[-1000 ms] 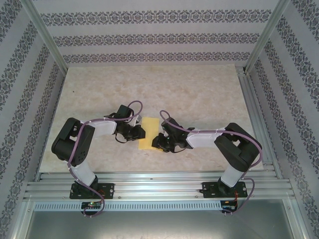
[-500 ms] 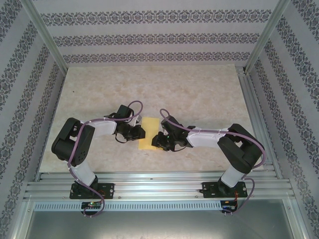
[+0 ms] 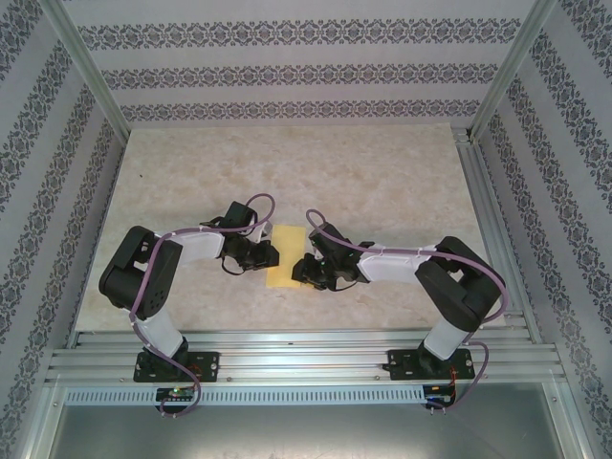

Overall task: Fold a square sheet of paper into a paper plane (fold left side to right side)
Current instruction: First fold in half a square sheet of paper at the center of the table.

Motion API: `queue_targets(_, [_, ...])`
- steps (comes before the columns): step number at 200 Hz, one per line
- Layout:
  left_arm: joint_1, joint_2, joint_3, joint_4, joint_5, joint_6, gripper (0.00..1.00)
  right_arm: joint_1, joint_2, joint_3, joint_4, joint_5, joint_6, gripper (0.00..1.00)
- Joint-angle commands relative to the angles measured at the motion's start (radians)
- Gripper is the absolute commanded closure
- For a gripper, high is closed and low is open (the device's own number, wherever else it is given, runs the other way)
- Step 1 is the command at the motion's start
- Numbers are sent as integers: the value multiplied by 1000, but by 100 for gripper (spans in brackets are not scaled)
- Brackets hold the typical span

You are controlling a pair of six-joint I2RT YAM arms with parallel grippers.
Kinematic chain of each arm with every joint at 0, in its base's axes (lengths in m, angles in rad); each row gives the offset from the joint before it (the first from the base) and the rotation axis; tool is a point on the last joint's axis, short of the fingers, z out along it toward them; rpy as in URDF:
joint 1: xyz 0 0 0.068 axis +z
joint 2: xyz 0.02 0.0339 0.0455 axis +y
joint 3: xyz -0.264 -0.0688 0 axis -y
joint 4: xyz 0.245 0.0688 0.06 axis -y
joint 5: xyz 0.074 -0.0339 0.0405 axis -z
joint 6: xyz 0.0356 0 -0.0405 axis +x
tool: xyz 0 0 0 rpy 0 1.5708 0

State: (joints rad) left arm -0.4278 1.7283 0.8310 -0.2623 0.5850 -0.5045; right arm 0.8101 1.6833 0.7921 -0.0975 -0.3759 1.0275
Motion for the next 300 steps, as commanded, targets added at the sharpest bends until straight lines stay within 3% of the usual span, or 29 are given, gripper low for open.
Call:
queue_targets(1, [-11, -1, -4, -16, -15, 26, 82, 12, 25, 10, 23, -15, 8, 69])
queue_targets(119, [-11, 2, -3, -20, -20, 29, 83, 12, -8, 25, -4, -9, -2, 77])
queue_targets(233, [-11, -1, -1, -20, -19, 29, 83, 11, -5, 58, -49, -3, -25, 78])
queue_targets(300, [-12, -33, 8, -31, -26, 33, 82, 6, -4, 78, -60, -9, -26, 87])
